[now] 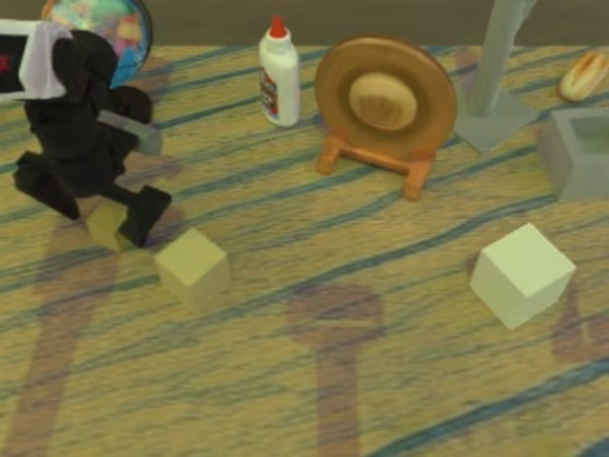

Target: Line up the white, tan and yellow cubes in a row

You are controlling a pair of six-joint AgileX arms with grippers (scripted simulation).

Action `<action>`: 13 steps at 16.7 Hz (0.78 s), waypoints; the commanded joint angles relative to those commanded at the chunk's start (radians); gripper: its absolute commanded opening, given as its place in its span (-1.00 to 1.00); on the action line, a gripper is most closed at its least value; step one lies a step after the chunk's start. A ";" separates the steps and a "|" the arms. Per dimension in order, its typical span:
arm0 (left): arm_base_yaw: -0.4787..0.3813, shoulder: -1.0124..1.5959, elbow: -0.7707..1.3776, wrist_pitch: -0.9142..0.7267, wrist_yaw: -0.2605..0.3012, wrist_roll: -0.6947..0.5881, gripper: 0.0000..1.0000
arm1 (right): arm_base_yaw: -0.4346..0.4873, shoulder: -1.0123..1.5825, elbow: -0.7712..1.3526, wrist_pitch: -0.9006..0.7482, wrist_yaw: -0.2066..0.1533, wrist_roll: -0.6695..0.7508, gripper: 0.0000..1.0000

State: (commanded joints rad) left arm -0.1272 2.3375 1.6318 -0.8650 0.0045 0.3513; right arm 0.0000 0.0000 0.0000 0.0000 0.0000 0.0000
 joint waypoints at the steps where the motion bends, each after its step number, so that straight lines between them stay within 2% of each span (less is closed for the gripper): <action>1: 0.000 0.000 0.000 0.000 0.000 0.000 1.00 | 0.000 0.000 0.000 0.000 0.000 0.000 1.00; 2: 0.000 0.000 0.000 0.000 0.000 0.000 1.00 | 0.000 0.000 0.000 0.000 0.000 0.000 1.00; 13: 0.000 0.000 0.000 0.000 0.000 0.000 -0.66 | 0.000 0.000 0.000 0.000 0.000 0.000 1.00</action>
State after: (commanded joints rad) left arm -0.1272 2.3375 1.6318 -0.8650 0.0045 0.3513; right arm 0.0000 0.0000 0.0000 0.0000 0.0000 0.0000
